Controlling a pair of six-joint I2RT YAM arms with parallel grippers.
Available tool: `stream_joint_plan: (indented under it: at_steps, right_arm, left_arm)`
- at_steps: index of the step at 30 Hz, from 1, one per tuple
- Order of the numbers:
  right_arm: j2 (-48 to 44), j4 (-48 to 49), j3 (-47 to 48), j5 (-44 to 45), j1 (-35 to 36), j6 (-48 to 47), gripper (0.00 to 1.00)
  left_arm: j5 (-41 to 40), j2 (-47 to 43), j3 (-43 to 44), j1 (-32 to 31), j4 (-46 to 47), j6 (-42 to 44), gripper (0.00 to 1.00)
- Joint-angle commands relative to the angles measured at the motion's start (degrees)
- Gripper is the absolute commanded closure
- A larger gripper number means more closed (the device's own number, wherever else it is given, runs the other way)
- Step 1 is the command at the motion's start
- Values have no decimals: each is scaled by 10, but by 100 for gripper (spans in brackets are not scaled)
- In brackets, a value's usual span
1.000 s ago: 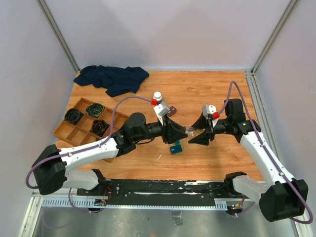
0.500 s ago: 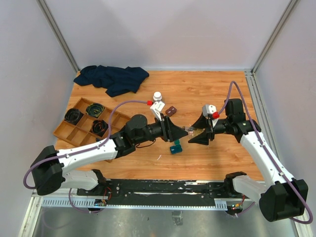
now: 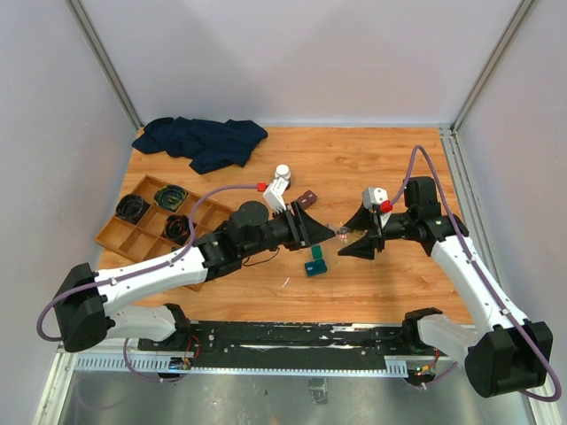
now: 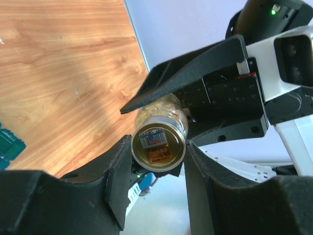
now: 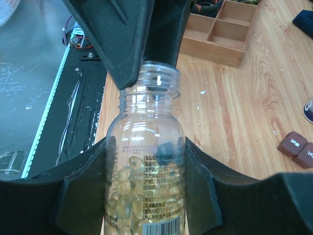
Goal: Sort the pills into containers
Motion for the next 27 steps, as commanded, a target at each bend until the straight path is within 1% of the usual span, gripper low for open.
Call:
stream_joint_plan:
  at_steps: [1, 7, 10, 12, 14, 16, 17, 19, 22, 24, 27]
  right_arm:
    - [-7, -7, 7, -22, -4, -8, 99]
    - [-6, -7, 8, -23, -4, -9, 100]
    - [-6, -7, 8, -23, -3, -9, 99]
    - [-7, -6, 7, -22, -4, -9, 99]
    - [-7, -6, 7, -22, -4, -9, 99]
    - [-8, -6, 7, -22, -4, -8, 99]
    - [-8, -6, 7, -22, -4, -8, 99]
    - [-8, -6, 7, -23, -4, -9, 99]
    - [-10, -6, 8, -22, -5, -8, 99]
    - [-12, -6, 6, -22, -9, -8, 99]
    - [-13, -4, 5, -24, -10, -7, 99]
  left_arm:
    - [-68, -27, 12, 1, -18, -10, 100]
    - [-105, -40, 5, 1, -43, 16, 100]
    - [-163, -46, 6, 2, -81, 53, 100]
    - [-206, -45, -7, 8, -98, 93, 99]
    - [-228, -39, -27, 35, -109, 117, 98]
    - [-210, -25, -49, 86, -109, 146, 96]
    - [-204, -9, -56, 123, -110, 152, 95]
    - [-185, 24, -64, 175, -101, 175, 94]
    - [-151, 93, -45, 234, -98, 222, 93]
    - [-153, 146, -7, 251, -122, 252, 93]
    - [-204, 222, 54, 254, -156, 279, 93]
